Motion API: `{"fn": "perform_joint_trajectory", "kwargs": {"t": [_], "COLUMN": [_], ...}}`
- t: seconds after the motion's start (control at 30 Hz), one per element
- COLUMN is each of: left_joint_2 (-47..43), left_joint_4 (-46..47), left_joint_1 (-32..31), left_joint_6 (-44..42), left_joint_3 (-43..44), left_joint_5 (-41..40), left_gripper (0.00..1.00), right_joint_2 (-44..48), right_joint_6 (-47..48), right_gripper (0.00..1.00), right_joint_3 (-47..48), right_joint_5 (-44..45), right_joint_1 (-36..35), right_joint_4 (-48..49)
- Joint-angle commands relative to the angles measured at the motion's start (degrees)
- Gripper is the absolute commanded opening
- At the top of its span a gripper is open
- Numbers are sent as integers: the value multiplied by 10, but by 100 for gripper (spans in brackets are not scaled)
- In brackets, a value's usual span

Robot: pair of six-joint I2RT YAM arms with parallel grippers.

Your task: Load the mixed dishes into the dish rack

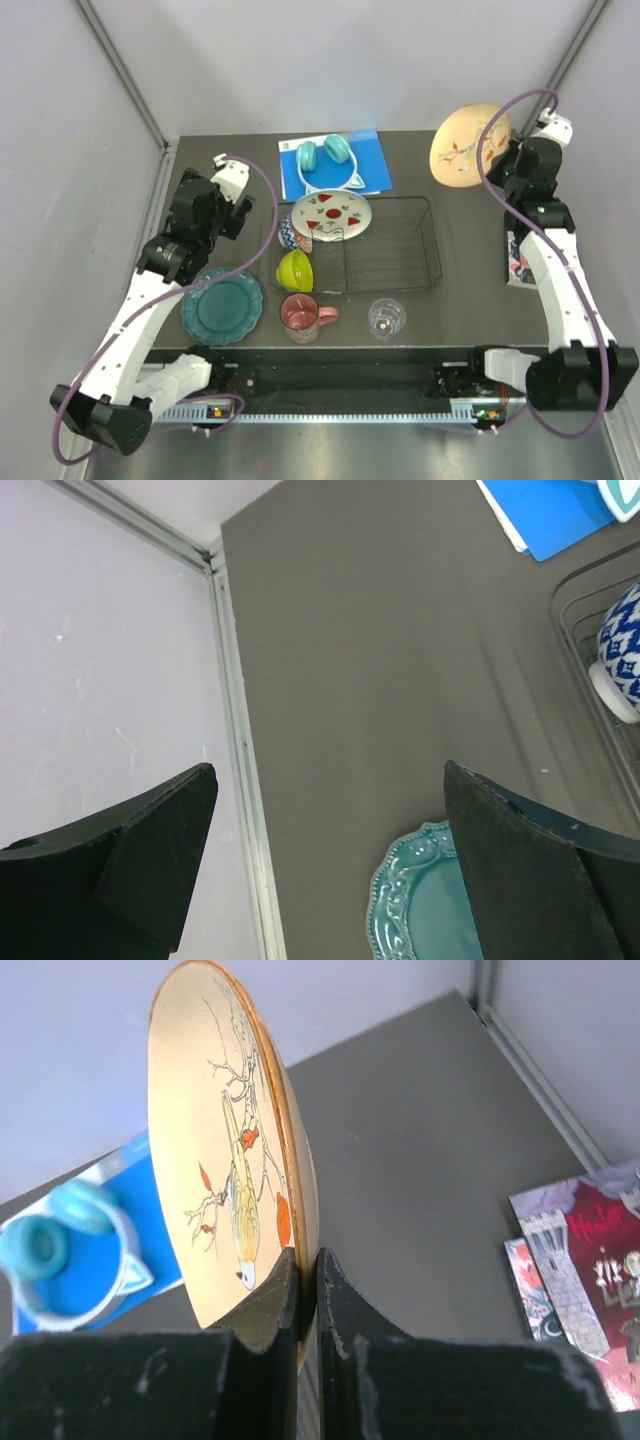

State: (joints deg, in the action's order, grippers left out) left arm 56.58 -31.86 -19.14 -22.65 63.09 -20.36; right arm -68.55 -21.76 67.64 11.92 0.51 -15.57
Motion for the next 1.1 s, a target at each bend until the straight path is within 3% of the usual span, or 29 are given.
{"fn": "perform_joint_trajectory", "kwargs": {"t": [0.0, 0.3, 0.53, 0.87, 1.07], "left_joint_2": [23, 49, 49, 48, 51], "left_joint_4": [-17, -57, -55, -51, -51], "left_joint_1": [15, 70, 89, 108, 114], "left_joint_6": [48, 110, 122, 142, 147], "left_joint_3": [52, 80, 84, 73, 78], "left_joint_5": [27, 83, 81, 86, 91], "left_gripper": [99, 99, 99, 99, 99], "right_joint_2": [98, 199, 275, 214, 167], "right_joint_6": [51, 212, 411, 651, 753], "right_gripper": [0, 0, 0, 0, 0], "right_joint_3": [34, 7, -61, -81, -99], "right_joint_5": [-79, -46, -34, 178, 231], "right_joint_1": [-59, -257, -374, -596, -634], "right_joint_4": [58, 32, 63, 78, 116]}}
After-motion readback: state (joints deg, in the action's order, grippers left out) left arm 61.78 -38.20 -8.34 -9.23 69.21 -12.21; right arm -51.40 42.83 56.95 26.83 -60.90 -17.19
